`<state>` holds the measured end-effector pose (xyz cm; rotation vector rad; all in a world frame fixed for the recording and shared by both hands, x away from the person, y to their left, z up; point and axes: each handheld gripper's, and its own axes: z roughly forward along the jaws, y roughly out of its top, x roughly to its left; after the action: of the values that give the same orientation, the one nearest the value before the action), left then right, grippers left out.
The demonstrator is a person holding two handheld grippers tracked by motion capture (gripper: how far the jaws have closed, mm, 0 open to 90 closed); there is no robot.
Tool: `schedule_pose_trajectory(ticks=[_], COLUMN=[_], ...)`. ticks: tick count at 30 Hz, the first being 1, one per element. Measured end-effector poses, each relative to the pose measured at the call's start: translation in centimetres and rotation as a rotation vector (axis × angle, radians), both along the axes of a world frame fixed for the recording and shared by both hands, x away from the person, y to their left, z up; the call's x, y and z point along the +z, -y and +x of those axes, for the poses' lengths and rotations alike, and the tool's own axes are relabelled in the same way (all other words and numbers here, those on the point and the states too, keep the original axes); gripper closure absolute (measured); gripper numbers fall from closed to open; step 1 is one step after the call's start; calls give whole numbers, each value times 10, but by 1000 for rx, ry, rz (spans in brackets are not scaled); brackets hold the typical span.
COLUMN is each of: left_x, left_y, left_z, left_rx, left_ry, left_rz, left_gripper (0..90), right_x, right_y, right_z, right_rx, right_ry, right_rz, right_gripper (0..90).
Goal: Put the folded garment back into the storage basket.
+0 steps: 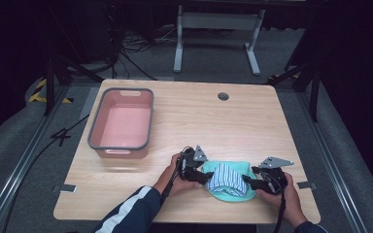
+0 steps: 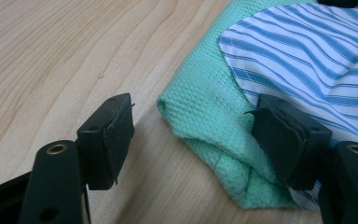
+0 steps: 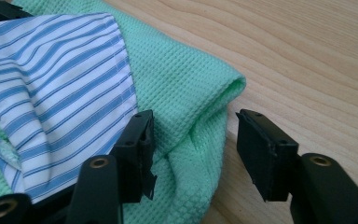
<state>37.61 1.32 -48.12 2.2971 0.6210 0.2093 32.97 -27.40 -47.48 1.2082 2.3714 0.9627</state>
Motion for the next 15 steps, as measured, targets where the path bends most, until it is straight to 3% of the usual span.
schedule_pose_trajectory(ticks=[3,5,15], left_x=[1,3,6], left_y=[0,2,6], left_z=[0,-2,-4], left_rx=[-13,-35,-50], left_ry=[-4,-10,-33], left_rz=[0,2,10], left_gripper=[313,438,670], right_x=[1,2,2], right_y=[-2,-4,-5], right_z=[-2,-3,-4], right_rx=[15,25,43], right_ry=[-6,-17,-25], right_rz=[1,6,17], right_gripper=[588,650,770])
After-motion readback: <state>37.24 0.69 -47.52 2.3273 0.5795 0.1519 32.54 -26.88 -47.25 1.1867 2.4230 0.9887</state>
